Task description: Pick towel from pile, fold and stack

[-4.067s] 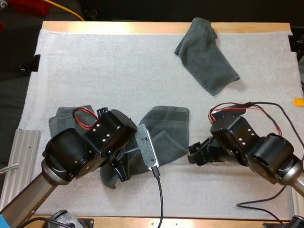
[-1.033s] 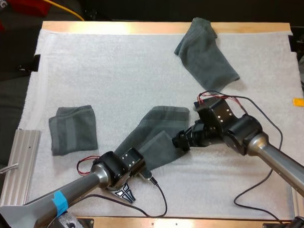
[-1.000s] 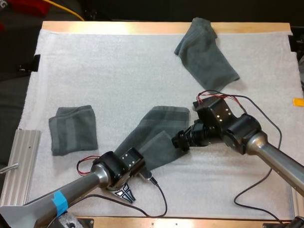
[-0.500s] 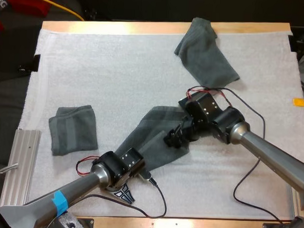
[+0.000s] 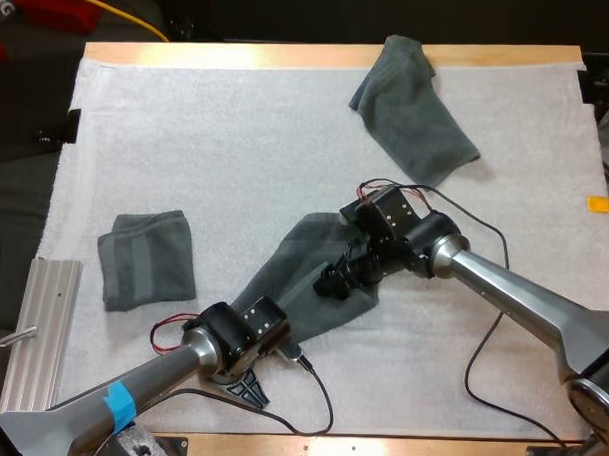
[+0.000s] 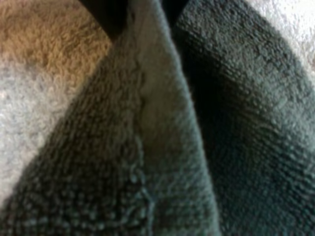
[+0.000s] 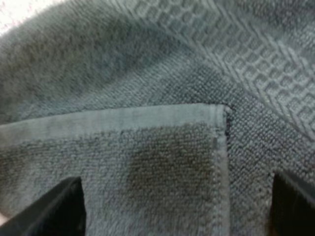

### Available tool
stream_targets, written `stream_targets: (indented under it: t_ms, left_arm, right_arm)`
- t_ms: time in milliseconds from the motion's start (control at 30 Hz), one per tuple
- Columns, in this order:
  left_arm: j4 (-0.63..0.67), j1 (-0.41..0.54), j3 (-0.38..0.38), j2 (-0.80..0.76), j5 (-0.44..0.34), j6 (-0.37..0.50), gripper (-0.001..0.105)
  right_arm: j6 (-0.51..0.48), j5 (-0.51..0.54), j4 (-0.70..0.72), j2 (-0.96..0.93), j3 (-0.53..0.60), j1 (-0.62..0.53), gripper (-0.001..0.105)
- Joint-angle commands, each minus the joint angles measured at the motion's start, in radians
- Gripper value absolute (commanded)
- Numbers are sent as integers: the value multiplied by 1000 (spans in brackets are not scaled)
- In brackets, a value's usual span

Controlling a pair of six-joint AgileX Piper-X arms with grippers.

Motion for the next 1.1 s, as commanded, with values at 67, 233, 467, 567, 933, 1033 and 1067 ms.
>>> stream_targets:
  t_ms: [67, 233, 467, 567, 933, 1033, 1067]
  left_arm:
    - [15, -2, -5, 1, -9, -11, 6]
    - [15, -2, -5, 1, -9, -11, 6]
    - [15, -2, -5, 1, -9, -11, 6]
    - [15, -2, -5, 1, -9, -11, 6]
    - [20, -2, -5, 1, -9, -11, 6]
    - [20, -2, -5, 1, -9, -11, 6]
    - [20, -2, -5, 1, -9, -11, 6]
  right_arm:
    - [-10, -27, -2, 21, -15, -6, 74]
    - [11, -88, -2, 43, -17, -6, 74]
    - [30, -130, 16, 43, -17, -6, 74]
    - [30, -131, 39, 44, -17, -6, 74]
    - [58, -129, 76, 78, -17, -10, 51]
    - [58, -98, 69, 78, -17, -10, 41]
    - [58, -92, 70, 78, -17, -10, 37]
